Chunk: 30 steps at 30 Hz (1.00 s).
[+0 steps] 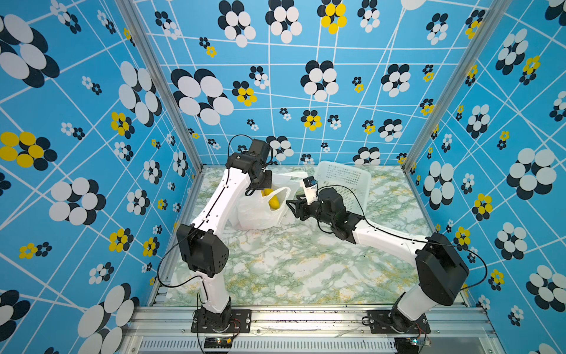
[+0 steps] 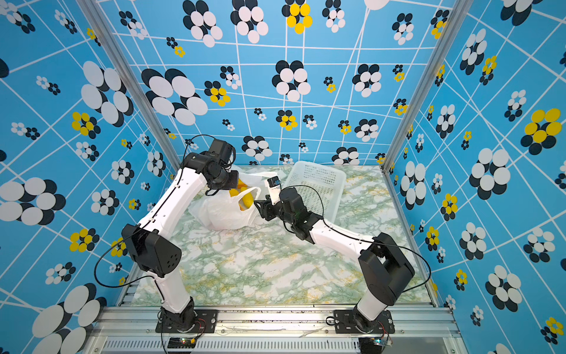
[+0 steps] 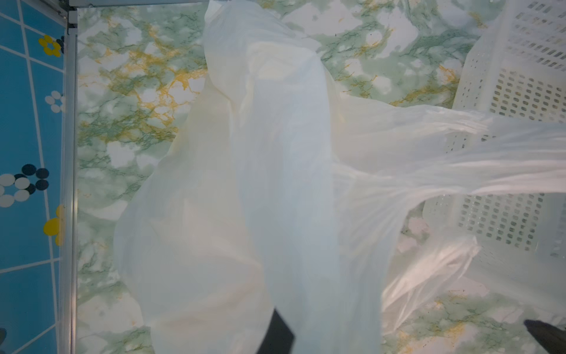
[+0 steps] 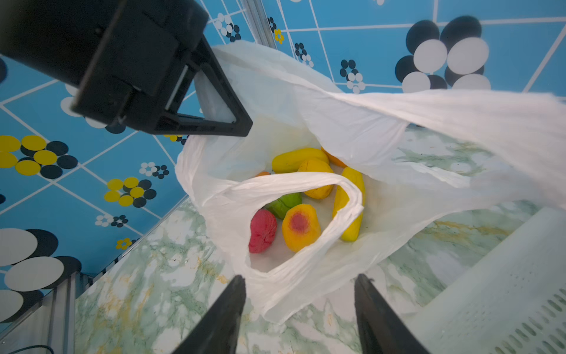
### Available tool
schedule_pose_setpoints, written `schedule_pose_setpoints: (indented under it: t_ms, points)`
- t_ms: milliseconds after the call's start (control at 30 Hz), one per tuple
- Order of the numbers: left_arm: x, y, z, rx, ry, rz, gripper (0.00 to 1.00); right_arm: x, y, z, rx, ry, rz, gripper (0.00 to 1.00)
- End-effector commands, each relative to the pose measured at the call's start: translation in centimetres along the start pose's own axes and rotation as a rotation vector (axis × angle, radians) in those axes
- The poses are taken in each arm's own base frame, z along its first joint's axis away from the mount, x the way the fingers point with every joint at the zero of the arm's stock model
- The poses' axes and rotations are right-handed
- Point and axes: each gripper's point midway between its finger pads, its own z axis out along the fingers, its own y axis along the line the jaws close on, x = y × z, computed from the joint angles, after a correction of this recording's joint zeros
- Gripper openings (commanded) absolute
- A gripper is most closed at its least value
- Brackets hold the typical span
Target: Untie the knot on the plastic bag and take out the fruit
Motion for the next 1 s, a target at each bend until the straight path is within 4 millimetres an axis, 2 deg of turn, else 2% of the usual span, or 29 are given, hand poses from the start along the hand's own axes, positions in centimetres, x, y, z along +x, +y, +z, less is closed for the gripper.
schedule_pose_setpoints:
  t_ms: [0,67,167,333,533,667,733,800,867,933,967]
  points:
    - [-1.5,-2.0,-3.5,0.092,-0.149,0.063,0.00,-0.2,0.5,1.2,-0.028,0.000,0.048,0.59]
    - [-1.5,-2.3,-4.2,0.079,-0.188,0.102,0.00,0.0,0.1,1.5,-0.015,0.001,0.063,0.60]
    - [-1.5,-2.8,-5.2,0.076,-0.215,0.132,0.00,0.0,-1.2,1.4,0.020,-0.009,0.091,0.77]
    - [-1.6,-2.6,-5.6,0.074,-0.240,0.128,0.00,-0.2,-3.2,0.5,0.050,-0.029,0.094,0.87]
    - [-1.6,-2.6,-4.8,0.058,-0.224,0.126,0.00,0.4,-1.5,1.3,-0.065,-0.002,0.070,0.89]
    - [-1.5,-2.2,-4.5,0.031,-0.216,0.127,0.00,0.3,-2.2,0.9,-0.031,-0.015,0.048,0.95]
    - [-1.5,-2.0,-4.5,0.026,-0.218,0.124,0.00,0.2,-2.1,0.6,-0.044,-0.017,0.034,0.94]
    - [-1.5,-2.0,-4.5,0.024,-0.217,0.124,0.00,0.1,-0.9,0.5,-0.108,-0.010,0.017,0.87]
    - [-1.5,-1.9,-4.6,0.020,-0.219,0.123,0.00,0.1,0.6,0.6,-0.203,-0.004,0.021,0.63]
    - [-1.6,-1.6,-4.6,0.003,-0.221,0.122,0.00,0.0,2.4,0.5,-0.308,0.001,0.034,0.34]
    - [-1.6,-1.3,-4.5,-0.015,-0.220,0.118,0.00,0.0,3.2,0.3,-0.354,-0.001,0.032,0.28]
